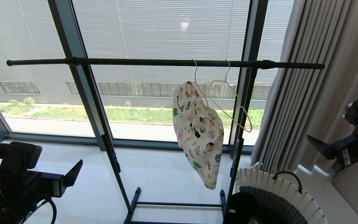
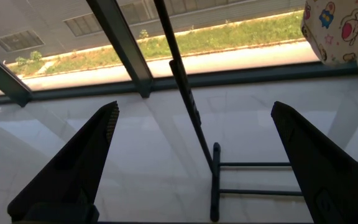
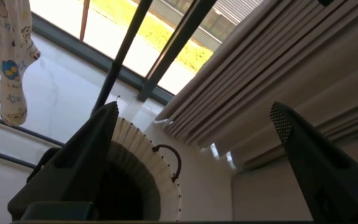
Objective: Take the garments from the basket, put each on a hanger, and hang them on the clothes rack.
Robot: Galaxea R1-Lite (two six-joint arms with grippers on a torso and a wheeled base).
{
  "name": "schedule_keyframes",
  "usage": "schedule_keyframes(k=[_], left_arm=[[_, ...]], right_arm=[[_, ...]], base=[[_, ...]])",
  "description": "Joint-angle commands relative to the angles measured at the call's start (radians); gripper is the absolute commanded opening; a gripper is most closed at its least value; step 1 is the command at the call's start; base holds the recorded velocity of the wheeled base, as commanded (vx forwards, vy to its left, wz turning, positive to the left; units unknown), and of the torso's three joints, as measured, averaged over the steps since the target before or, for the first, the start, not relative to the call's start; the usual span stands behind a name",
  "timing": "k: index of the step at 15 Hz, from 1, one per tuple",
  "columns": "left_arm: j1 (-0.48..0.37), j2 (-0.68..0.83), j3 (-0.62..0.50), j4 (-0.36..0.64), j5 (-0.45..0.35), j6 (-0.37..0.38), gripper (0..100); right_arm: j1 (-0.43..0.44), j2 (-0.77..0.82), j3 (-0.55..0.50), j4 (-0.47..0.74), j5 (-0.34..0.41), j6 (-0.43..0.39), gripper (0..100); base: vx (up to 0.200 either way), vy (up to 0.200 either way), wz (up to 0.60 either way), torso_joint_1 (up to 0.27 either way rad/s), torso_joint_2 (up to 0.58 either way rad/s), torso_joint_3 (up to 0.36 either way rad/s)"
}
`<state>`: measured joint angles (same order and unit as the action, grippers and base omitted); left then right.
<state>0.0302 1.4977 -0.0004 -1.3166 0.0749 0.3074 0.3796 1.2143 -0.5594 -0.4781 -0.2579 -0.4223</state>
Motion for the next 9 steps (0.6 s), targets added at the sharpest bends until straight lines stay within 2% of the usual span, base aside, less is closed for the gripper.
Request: schedule_keyframes(k=[1,9], left_arm=[[-0.001,-0.004,0.000,-0.001,0.002,0.001,100],[-0.001,-0.002,0.000,-0.001,0.051,-0.002,100]], right_arm=[[0.002,-0.005,0.001,-0.001,0.000,-0.003,100],[0.004,-0.035,0.050,-0.001,0.005,-0.032,100]], base=[[0.000,0.000,0.00,-0.212,0.48,0.261],[0.000,0.000,0.00,-0.217,0.51,0.285]])
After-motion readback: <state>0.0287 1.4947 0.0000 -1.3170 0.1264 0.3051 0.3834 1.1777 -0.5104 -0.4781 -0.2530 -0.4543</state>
